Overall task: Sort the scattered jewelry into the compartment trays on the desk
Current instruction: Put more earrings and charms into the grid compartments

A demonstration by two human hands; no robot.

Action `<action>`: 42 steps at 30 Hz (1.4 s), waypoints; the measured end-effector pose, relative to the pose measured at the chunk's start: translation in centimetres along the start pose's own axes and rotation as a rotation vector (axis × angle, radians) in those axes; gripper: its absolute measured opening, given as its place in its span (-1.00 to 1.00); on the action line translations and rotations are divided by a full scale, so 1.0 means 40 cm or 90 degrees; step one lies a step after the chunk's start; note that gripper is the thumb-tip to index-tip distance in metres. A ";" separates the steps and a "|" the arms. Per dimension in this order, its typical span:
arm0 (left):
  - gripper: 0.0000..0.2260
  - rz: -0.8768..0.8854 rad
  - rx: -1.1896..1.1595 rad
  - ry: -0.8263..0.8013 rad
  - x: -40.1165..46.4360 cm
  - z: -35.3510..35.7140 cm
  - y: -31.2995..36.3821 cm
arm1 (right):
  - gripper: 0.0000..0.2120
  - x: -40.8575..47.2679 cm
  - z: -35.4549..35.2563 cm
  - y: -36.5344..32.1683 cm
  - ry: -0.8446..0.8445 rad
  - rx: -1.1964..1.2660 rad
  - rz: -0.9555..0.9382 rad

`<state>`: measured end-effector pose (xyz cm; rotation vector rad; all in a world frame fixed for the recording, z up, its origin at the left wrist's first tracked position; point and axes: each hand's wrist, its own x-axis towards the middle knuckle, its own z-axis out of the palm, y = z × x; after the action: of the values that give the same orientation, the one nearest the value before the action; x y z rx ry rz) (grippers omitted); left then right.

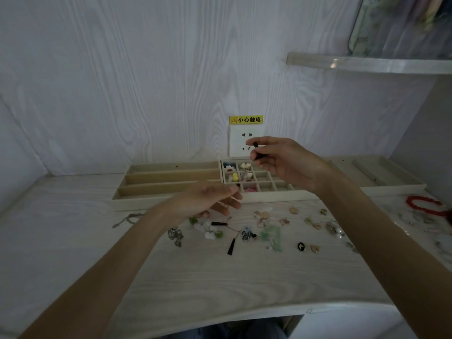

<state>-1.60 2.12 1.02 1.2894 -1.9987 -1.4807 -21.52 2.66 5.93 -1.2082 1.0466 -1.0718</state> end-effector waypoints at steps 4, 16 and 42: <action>-0.85 0.014 -0.050 0.005 -0.008 0.016 -0.020 | -0.80 -0.026 -0.007 0.032 0.032 -0.237 -0.012; -0.72 0.061 0.025 -0.012 -0.023 -0.009 -0.021 | -0.85 -0.054 0.029 0.096 -0.054 -0.676 -0.089; -0.61 0.129 0.148 0.078 -0.003 -0.018 -0.015 | -0.86 -0.052 0.037 0.063 -0.016 -0.292 -0.006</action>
<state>-0.74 1.79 0.83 1.1895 -2.1946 -1.0778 -20.28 5.08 3.59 -1.5862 1.3117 -0.8420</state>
